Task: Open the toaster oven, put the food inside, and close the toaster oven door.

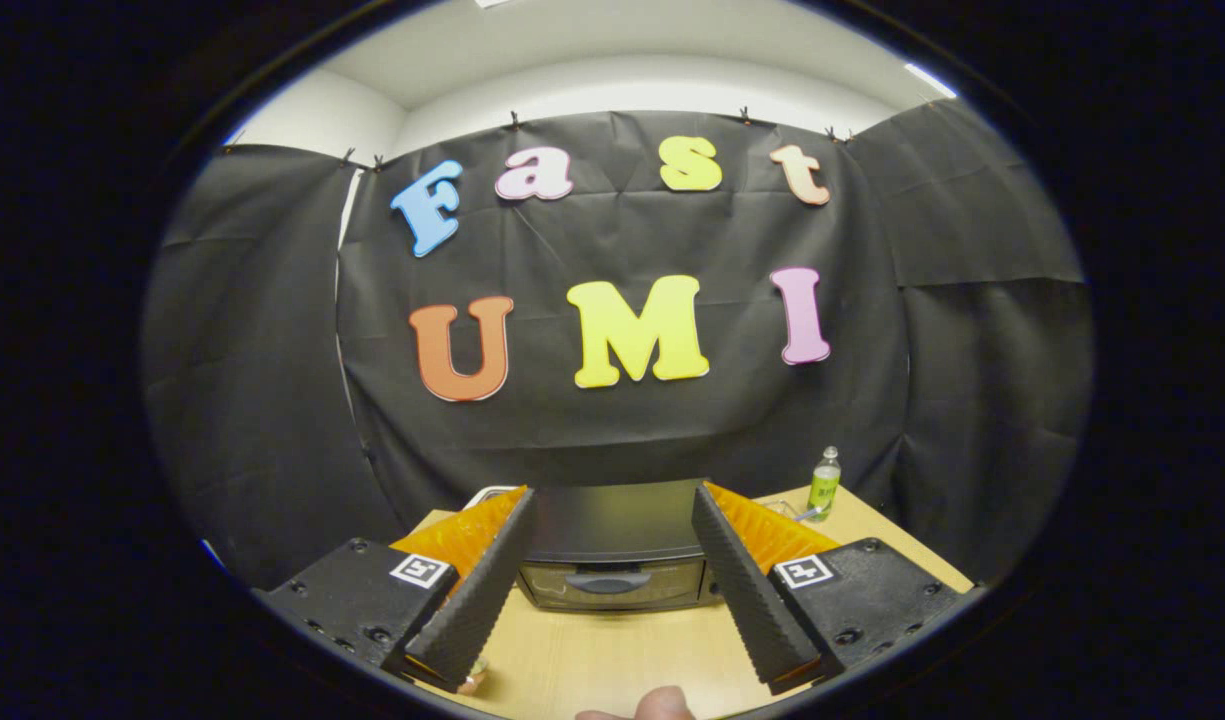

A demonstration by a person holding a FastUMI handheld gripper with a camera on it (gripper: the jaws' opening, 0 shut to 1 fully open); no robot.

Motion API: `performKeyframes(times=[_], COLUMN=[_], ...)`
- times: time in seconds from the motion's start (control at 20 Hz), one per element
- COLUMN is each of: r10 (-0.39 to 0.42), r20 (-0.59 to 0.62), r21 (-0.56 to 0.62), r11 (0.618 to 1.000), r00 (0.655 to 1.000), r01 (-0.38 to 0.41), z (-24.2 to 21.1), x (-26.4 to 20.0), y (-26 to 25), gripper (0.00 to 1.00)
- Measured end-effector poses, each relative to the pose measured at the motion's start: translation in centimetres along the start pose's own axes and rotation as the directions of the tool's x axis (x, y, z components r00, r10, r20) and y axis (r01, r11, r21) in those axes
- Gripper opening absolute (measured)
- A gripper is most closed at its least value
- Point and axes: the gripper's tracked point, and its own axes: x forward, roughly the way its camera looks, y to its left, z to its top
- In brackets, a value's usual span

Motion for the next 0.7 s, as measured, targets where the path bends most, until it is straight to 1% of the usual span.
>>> performKeyframes(times=[0.1, 0.35, 0.7], r10=[0.008, 0.032, 0.014], r20=[-0.012, -0.058, -0.167], r21=[-0.007, -0.019, -0.02], r11=[1.0, 0.999, 1.0], r00=[1.0, 0.998, 0.986], r01=[-0.008, -0.033, -0.018], z=[-1.0, -5.3, -13.1], x=[1.5, 6.7, 14.6], y=[0.1, 0.9, 0.4], gripper=[1.0, 1.0, 1.0])
